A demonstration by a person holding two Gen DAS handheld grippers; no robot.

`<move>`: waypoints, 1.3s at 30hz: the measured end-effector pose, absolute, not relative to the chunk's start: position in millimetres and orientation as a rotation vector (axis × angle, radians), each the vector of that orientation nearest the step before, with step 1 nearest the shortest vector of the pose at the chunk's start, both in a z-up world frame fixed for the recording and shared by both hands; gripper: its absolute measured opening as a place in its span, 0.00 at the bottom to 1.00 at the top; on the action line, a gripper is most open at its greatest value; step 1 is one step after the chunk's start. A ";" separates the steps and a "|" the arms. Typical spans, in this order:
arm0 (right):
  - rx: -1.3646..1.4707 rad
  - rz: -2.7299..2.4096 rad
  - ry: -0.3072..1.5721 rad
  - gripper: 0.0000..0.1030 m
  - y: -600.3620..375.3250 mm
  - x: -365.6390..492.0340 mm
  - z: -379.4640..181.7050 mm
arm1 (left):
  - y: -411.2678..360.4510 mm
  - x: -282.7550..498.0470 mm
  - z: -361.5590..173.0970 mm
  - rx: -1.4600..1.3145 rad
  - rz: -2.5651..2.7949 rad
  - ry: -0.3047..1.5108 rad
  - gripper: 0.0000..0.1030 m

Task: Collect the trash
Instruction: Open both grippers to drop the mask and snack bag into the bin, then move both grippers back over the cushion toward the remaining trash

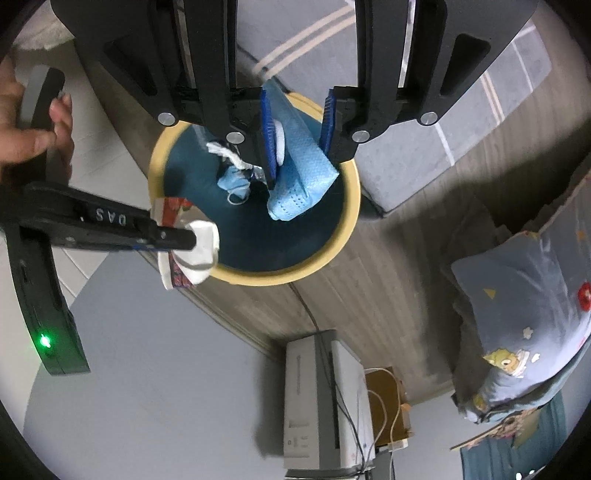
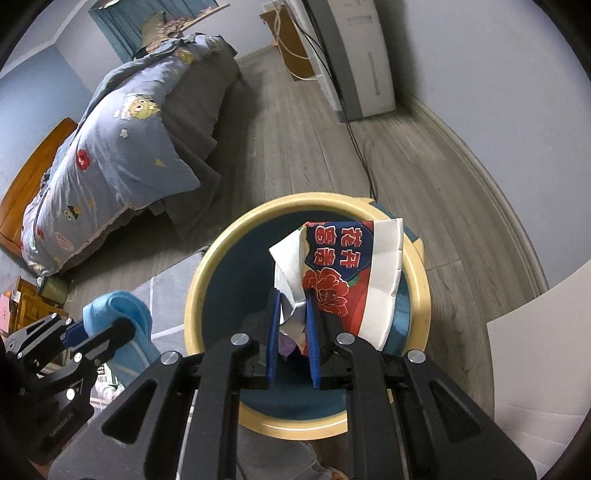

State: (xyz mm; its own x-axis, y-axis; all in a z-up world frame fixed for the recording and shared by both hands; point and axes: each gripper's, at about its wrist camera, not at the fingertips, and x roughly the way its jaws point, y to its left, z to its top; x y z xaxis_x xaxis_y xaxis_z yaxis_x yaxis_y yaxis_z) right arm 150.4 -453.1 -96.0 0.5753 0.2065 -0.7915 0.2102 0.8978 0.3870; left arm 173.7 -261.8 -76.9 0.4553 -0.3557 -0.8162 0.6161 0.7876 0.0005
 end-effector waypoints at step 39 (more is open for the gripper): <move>0.409 -0.092 0.908 0.94 -428.7 136.9 -62.8 | -145.4 135.0 -55.9 0.186 -0.360 0.864 0.91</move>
State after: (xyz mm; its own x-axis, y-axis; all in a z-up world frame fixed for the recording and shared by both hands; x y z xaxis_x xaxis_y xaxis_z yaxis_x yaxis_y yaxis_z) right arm 136.9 -428.7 -62.8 0.6169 0.0931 -0.7815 0.2482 0.9193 0.3054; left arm 135.0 -145.4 -55.9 0.5943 -0.2335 -0.7696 0.3822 0.9240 0.0148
